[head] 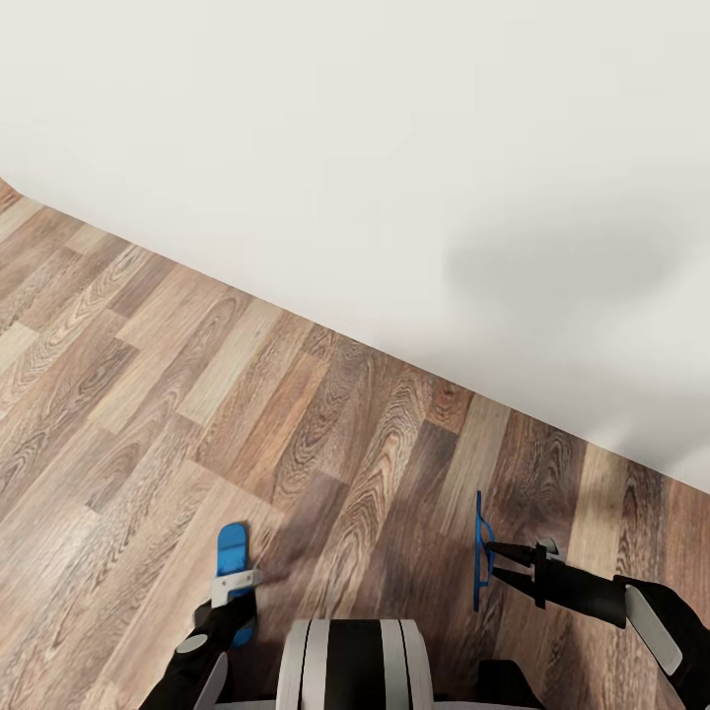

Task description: In the bedroom, move the book from the bed onto either nightstand, and place the two sandals side by side next to the bed.

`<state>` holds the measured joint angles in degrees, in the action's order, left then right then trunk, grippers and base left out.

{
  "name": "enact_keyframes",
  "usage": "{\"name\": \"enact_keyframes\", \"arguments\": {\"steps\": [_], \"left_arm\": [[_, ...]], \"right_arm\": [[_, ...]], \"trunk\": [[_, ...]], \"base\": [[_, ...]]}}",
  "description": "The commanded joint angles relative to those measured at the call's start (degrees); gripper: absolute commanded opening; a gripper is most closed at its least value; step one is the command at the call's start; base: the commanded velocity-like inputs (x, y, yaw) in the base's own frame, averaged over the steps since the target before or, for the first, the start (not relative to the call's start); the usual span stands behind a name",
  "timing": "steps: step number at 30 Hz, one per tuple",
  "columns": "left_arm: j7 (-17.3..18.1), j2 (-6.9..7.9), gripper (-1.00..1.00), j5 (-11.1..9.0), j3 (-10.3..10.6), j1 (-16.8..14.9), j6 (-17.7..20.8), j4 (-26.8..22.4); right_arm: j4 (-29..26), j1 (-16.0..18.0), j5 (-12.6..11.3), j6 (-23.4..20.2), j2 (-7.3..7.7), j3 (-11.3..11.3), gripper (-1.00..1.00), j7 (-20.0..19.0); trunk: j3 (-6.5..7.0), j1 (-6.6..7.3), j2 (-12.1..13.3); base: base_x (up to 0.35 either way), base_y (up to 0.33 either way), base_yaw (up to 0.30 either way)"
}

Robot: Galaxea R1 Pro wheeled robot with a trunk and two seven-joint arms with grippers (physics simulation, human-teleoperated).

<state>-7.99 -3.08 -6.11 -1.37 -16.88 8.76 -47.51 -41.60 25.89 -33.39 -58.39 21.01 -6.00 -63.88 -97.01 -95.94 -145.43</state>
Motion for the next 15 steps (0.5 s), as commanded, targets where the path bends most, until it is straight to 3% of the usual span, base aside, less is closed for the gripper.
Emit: {"name": "enact_keyframes", "arguments": {"steps": [1, 15], "left_arm": [[-0.1, -0.08, -1.0, -0.5, 0.0, 0.0, 0.3, -0.1], [-0.2, -0.17, -1.0, -0.5, 0.0, 0.0, 0.3, -0.1]], "right_arm": [[0.0, 0.0, 0.1, -0.2, 0.0, -0.1, -1.0, -0.3], [0.0, 0.0, 0.1, -0.2, 0.0, -0.1, -1.0, -0.3]], "trunk": [[-0.03, 0.01, 0.0], [-0.03, 0.01, 0.0]], "base": [[0.0, 0.0, 0.0], [0.0, 0.0, 0.0]]}}
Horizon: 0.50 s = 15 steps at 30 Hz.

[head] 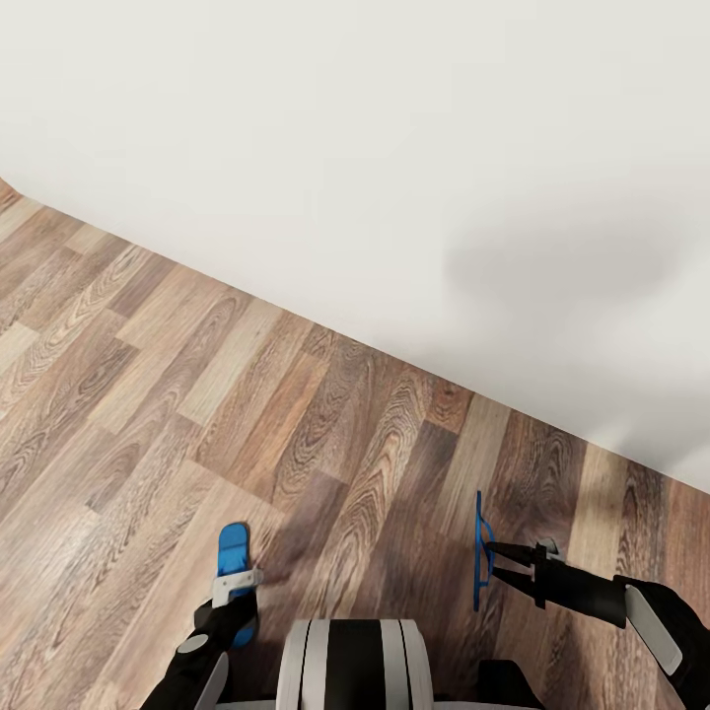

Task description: In the bedroom, move the book from the bed onto either nightstand, and place the two sandals side by side next to the bed.

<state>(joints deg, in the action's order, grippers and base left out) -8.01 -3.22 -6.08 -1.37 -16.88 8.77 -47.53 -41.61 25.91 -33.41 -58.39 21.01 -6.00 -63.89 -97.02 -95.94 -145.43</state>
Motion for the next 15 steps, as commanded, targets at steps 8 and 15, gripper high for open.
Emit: {"name": "enact_keyframes", "arguments": {"steps": [8, 15], "left_arm": [[-0.1, -0.03, -1.0, -0.5, -0.1, 0.0, 0.3, -0.1], [-0.1, -0.03, -1.0, -0.5, -0.1, 0.0, 0.3, -0.1]], "right_arm": [[0.0, 0.0, 0.1, -0.2, 0.0, -0.1, -1.0, -0.3], [0.0, 0.0, 0.1, -0.2, 0.0, -0.1, -1.0, -0.3]], "trunk": [[0.64, 0.09, 0.0], [1.74, 0.21, 0.1]], "base": [[0.0, 0.0, 0.0], [0.0, 0.0, 0.0]]}}
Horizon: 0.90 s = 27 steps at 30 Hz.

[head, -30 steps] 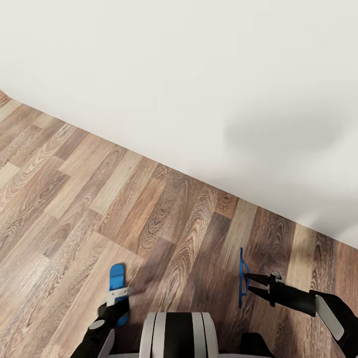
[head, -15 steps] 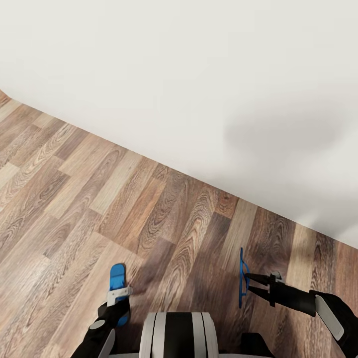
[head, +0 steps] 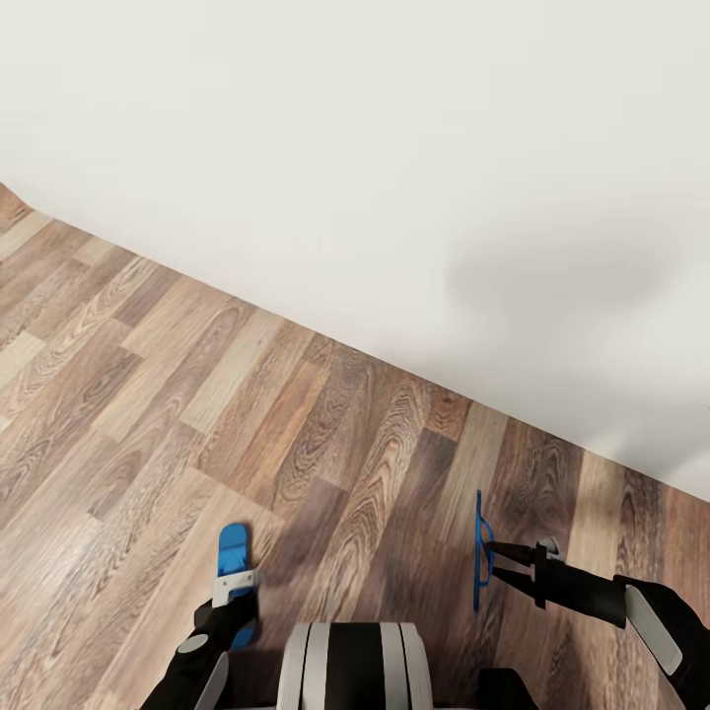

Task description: In the bedroom, move the book from the bed onto either nightstand, and place the two sandals side by side next to the bed.

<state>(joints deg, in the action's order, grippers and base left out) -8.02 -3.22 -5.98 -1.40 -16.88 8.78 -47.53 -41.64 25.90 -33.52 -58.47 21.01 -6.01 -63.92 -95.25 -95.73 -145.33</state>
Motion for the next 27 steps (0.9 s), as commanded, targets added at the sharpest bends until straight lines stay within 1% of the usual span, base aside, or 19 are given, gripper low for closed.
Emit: {"name": "enact_keyframes", "arguments": {"steps": [1, 27], "left_arm": [[-0.1, -0.03, -1.0, -0.6, -0.1, 0.0, 0.3, -0.1], [-0.1, -0.03, -1.0, -0.6, 0.0, 0.0, 0.3, -0.1]], "right_arm": [[0.0, 0.0, 0.2, -0.2, 0.0, -0.1, -1.0, -0.3], [0.0, 0.0, 0.2, -0.2, 0.0, 0.0, -1.0, -0.3]], "trunk": [[0.2, 0.03, 0.0], [5.96, 0.7, 0.4]], "base": [[0.0, 0.0, 0.0], [0.0, 0.0, 0.0]]}}
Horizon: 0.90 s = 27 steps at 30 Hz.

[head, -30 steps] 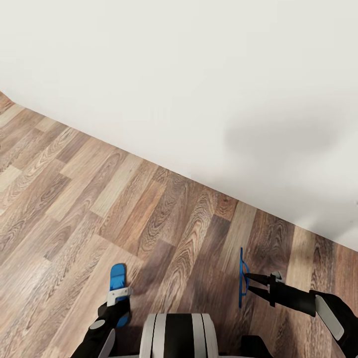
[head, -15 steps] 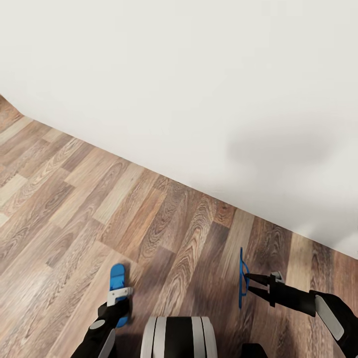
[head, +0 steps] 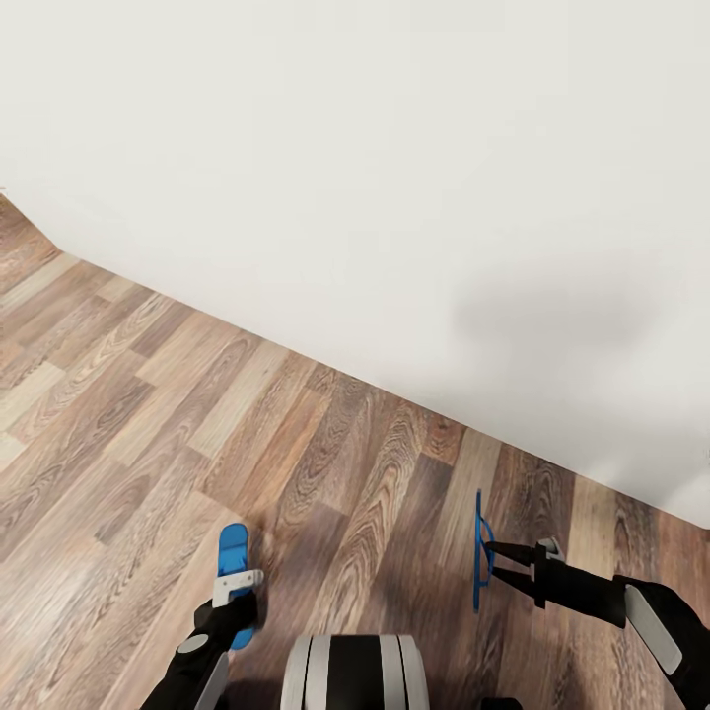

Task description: In the bedroom, move the book from the bed onto either nightstand, and place the two sandals side by side next to the bed.

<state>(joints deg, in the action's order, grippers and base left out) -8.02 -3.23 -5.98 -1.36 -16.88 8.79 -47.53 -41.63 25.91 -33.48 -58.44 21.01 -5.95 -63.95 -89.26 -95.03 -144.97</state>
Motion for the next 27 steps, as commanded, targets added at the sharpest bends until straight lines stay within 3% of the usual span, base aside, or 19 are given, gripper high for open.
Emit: {"name": "enact_keyframes", "arguments": {"steps": [1, 10, 13, 16, 19, 21, 24, 27], "left_arm": [[-0.1, -0.04, -1.0, -0.6, -0.1, 0.0, 0.3, -0.1], [-0.1, -0.03, -1.0, -0.6, -0.1, 0.0, 0.3, -0.4], [1.0, 0.18, -1.0, -0.8, -0.2, 0.0, 0.5, -4.0], [5.8, 0.4, -1.0, -1.0, -0.4, 0.3, 0.9, -8.5], [9.9, 0.7, -1.0, -1.1, -0.7, 0.4, 2.2, -9.9], [14.1, 1.79, -1.0, -1.5, -0.8, 0.5, 4.1, -11.9], [19.5, 2.98, -1.0, -4.0, -1.7, 0.6, 5.9, -14.3], [26.8, 5.03, -1.0, -8.8, -2.5, 0.7, 10.4, -15.3]], "right_arm": [[0.0, 0.0, 0.2, -0.2, 0.0, -0.1, -1.0, -0.3], [0.1, 0.0, 0.2, -0.2, 0.0, -0.3, -1.0, -0.3], [0.1, 0.0, 0.2, -0.2, 0.0, -0.3, -1.0, -0.3], [0.1, 0.0, 0.2, -0.2, 0.0, -0.3, -1.0, -0.3], [0.1, 0.0, 0.2, -0.2, 0.0, -0.3, -1.0, -0.3], [0.1, 0.0, 0.2, -0.2, 0.0, -0.3, -1.0, -0.3], [0.1, 0.0, 0.2, -0.2, 0.0, -0.3, -1.0, -0.3], [0.1, 0.0, 0.2, -0.2, 0.0, -0.3, -1.0, -0.3]], "trunk": [[0.2, 0.03, 0.0], [2.19, 0.26, 0.1], [2.85, 0.34, 0.2], [3.52, 0.42, 0.2], [4.18, 0.5, 0.2], [4.63, 0.55, 0.3], [5.29, 0.62, 0.3], [5.96, 0.7, 0.4]], "base": [[0.0, 0.0, 0.0], [0.0, 0.0, 0.0], [0.0, 0.0, 0.0], [0.0, 0.0, 0.0], [0.0, 0.0, 0.0], [0.0, 0.0, 0.0], [0.0, 0.0, 0.0], [0.0, 0.0, 0.0]]}}
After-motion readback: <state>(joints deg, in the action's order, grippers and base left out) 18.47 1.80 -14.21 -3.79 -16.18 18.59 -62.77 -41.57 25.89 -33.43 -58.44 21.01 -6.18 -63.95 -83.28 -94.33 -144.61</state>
